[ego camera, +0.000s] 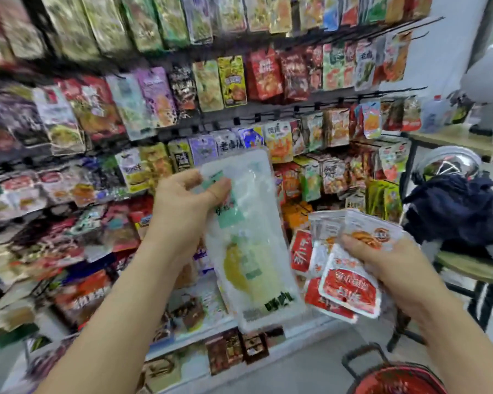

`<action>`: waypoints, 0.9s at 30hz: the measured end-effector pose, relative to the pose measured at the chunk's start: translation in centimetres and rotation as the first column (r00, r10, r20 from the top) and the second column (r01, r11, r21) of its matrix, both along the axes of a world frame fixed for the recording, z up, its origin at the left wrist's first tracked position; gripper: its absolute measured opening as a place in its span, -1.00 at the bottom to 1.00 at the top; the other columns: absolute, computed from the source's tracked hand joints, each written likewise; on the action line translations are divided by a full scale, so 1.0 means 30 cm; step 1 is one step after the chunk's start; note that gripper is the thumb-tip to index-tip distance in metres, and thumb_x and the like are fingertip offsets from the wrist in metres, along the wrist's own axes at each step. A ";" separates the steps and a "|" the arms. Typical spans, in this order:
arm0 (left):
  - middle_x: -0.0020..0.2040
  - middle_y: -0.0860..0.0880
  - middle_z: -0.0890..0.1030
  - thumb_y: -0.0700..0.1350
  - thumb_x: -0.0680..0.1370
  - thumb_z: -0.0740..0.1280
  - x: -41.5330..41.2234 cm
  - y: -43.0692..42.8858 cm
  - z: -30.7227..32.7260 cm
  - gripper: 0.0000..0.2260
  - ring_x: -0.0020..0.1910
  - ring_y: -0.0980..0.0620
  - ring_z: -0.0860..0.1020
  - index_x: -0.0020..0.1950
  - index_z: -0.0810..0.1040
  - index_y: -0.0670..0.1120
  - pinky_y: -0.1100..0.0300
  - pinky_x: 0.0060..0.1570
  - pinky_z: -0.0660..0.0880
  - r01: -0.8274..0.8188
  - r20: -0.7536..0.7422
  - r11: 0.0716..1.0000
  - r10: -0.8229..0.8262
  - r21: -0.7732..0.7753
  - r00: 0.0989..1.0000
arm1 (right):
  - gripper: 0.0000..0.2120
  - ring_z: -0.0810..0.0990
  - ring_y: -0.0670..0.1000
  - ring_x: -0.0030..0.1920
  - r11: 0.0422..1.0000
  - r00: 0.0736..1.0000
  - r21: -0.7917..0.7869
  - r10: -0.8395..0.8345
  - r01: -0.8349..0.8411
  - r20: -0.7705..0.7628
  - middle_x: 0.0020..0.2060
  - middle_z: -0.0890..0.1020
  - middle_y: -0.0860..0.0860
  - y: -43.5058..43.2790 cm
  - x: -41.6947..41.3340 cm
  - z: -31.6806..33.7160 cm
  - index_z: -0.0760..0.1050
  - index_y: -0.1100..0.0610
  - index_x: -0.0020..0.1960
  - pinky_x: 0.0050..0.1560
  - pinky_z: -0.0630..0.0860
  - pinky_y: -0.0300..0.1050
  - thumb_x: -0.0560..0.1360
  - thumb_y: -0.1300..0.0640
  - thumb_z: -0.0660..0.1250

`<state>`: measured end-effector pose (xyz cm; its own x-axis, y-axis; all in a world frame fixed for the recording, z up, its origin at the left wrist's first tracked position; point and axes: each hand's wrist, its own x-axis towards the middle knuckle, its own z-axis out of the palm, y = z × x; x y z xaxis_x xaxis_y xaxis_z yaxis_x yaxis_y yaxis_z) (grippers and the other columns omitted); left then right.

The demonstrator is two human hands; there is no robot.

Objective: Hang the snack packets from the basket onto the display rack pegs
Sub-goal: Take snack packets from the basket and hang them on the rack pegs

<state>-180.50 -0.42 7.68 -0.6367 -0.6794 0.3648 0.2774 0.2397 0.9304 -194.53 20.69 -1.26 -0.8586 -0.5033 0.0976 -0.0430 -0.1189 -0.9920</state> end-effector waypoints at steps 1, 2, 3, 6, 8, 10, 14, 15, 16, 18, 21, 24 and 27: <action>-0.21 -0.09 0.71 -0.29 0.47 0.42 0.033 -0.019 -0.013 -0.93 -0.28 -0.03 0.64 -0.16 0.65 -0.14 0.02 -0.20 0.62 0.034 0.045 0.999 -0.034 -0.004 0.998 | -0.86 0.71 0.12 -0.22 1.000 0.998 0.000 0.029 -0.029 -0.051 -0.19 0.73 0.09 -0.054 0.031 0.029 0.63 0.15 -0.02 -0.23 0.63 -0.01 0.43 0.21 0.47; -0.19 -0.12 0.71 -0.28 0.47 0.43 0.066 -0.031 -0.028 -0.93 -0.27 -0.05 0.64 -0.18 0.67 -0.13 -0.02 -0.17 0.62 0.048 0.092 0.998 -0.045 -0.028 0.995 | -0.86 0.71 0.15 -0.21 0.997 0.992 -0.013 0.070 -0.072 -0.108 -0.18 0.73 0.08 -0.114 0.068 0.057 0.63 0.12 -0.01 -0.23 0.64 0.00 0.43 0.21 0.47; -0.18 -0.14 0.71 -0.26 0.46 0.45 0.098 -0.046 -0.045 -0.93 -0.26 -0.05 0.63 -0.20 0.69 -0.11 -0.06 -0.14 0.61 0.040 0.135 0.997 -0.030 -0.068 0.990 | -0.81 0.69 0.16 -0.20 0.992 0.979 -0.038 0.116 -0.124 -0.166 -0.16 0.72 0.07 -0.175 0.112 0.083 0.61 0.08 0.03 -0.22 0.64 0.01 0.43 0.23 0.47; -0.19 -0.08 0.72 -0.21 0.45 0.48 0.202 -0.118 -0.086 -0.93 -0.22 -0.04 0.65 -0.19 0.70 -0.05 -0.03 -0.13 0.61 -0.022 0.187 0.987 0.051 -0.158 0.981 | -0.47 0.67 0.09 -0.12 0.970 0.941 -0.124 0.165 -0.209 -0.295 -0.02 0.68 -0.04 -0.358 0.258 0.126 0.46 -0.13 0.23 -0.14 0.62 -0.02 0.42 0.36 0.45; -0.22 0.06 0.71 -0.20 0.46 0.48 0.283 -0.178 -0.086 -0.91 -0.20 0.03 0.67 -0.19 0.68 -0.01 0.12 -0.19 0.62 -0.066 0.157 0.979 0.098 -0.194 0.983 | -0.35 0.64 0.16 0.00 0.966 0.920 -0.152 0.141 -0.209 -0.366 0.14 0.60 -0.05 -0.466 0.345 0.131 0.39 -0.22 0.29 0.04 0.60 0.15 0.42 0.39 0.43; -0.38 0.28 0.63 -0.21 0.46 0.47 0.362 -0.240 -0.072 -0.82 -0.33 0.28 0.61 -0.25 0.60 0.05 0.45 -0.33 0.49 -0.101 0.126 0.974 0.128 -0.201 0.984 | -0.42 0.59 0.16 0.11 0.971 0.893 -0.143 0.111 -0.191 -0.437 0.17 0.56 -0.03 -0.565 0.419 0.130 0.41 -0.21 0.23 0.15 0.53 0.24 0.42 0.35 0.41; -0.47 0.46 0.49 -0.20 0.45 0.49 0.500 -0.376 -0.069 -0.67 -0.37 0.46 0.51 -0.33 0.45 0.15 0.59 -0.37 0.36 -0.180 0.113 0.936 0.223 -0.303 0.968 | -0.65 0.49 0.03 -0.32 0.949 0.930 -0.221 0.141 -0.225 -0.341 -0.26 0.54 -0.02 -0.757 0.573 0.134 0.48 -0.03 -0.14 -0.28 0.45 -0.05 0.45 0.44 0.31; -0.44 0.46 0.51 -0.18 0.45 0.49 0.524 -0.411 -0.070 -0.67 -0.34 0.44 0.53 -0.33 0.46 0.18 0.58 -0.34 0.37 -0.223 0.103 0.913 0.272 -0.340 0.957 | -0.67 0.44 0.01 -0.37 0.938 0.948 -0.262 0.150 -0.226 -0.280 -0.31 0.51 0.00 -0.802 0.609 0.138 0.47 0.02 -0.19 -0.34 0.40 -0.12 0.46 0.46 0.29; -0.43 0.48 0.50 -0.18 0.45 0.49 0.545 -0.450 -0.074 -0.65 -0.33 0.46 0.51 -0.35 0.44 0.20 0.59 -0.32 0.37 -0.278 0.088 0.887 0.331 -0.370 0.940 | -0.69 0.44 0.00 -0.38 0.931 0.963 -0.301 0.138 -0.205 -0.230 -0.33 0.50 0.01 -0.843 0.640 0.145 0.47 0.04 -0.21 -0.37 0.39 -0.20 0.46 0.45 0.27; -0.43 0.39 0.52 -0.16 0.45 0.49 0.581 -0.524 -0.086 -0.62 -0.33 0.46 0.47 -0.39 0.40 0.20 0.54 -0.30 0.36 -0.364 0.043 0.801 0.434 -0.475 0.900 | -0.79 0.47 -0.12 -0.36 0.933 0.977 -0.325 0.100 -0.158 -0.187 -0.29 0.52 -0.03 -0.915 0.680 0.161 0.48 0.08 -0.19 -0.36 0.40 -0.35 0.51 0.35 0.28; -0.32 0.16 0.59 -0.12 0.47 0.47 0.613 -0.610 -0.094 -0.85 -0.27 0.25 0.51 -0.26 0.59 0.07 0.27 -0.21 0.45 -0.435 -0.029 0.683 0.519 -0.587 0.854 | -0.90 0.56 -0.21 -0.21 0.936 0.953 -0.253 0.184 -0.244 -0.239 -0.13 0.57 -0.06 -1.010 0.719 0.166 0.50 0.06 -0.07 -0.22 0.49 -0.38 0.50 0.14 0.42; -0.20 0.10 0.66 -0.15 0.45 0.47 0.622 -0.695 -0.103 -0.94 -0.19 0.11 0.60 -0.12 0.65 -0.01 0.10 -0.13 0.55 -0.475 -0.036 0.735 0.525 -0.484 0.850 | -0.73 0.63 0.02 -0.05 0.942 0.915 -0.137 0.252 -0.307 -0.315 0.02 0.60 0.00 -1.092 0.729 0.159 0.51 -0.08 -0.05 -0.10 0.58 -0.03 0.39 0.16 0.54; -0.11 0.14 0.66 -0.13 0.41 0.53 0.612 -0.790 -0.100 -0.82 -0.11 0.20 0.63 -0.05 0.63 0.06 0.20 -0.06 0.60 -0.439 0.025 0.886 0.447 -0.148 0.894 | -0.72 0.67 0.03 -0.17 0.917 0.909 -0.173 0.303 -0.360 -0.285 -0.01 0.63 0.07 -1.158 0.707 0.169 0.52 -0.04 -0.03 -0.22 0.62 -0.06 0.41 0.27 0.49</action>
<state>-162.13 -24.13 4.66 -0.3033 -0.8427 0.4448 0.0604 0.4488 0.8916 -173.33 -14.05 3.81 -0.5792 -0.6965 0.4236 -0.2032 -0.3799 -0.9024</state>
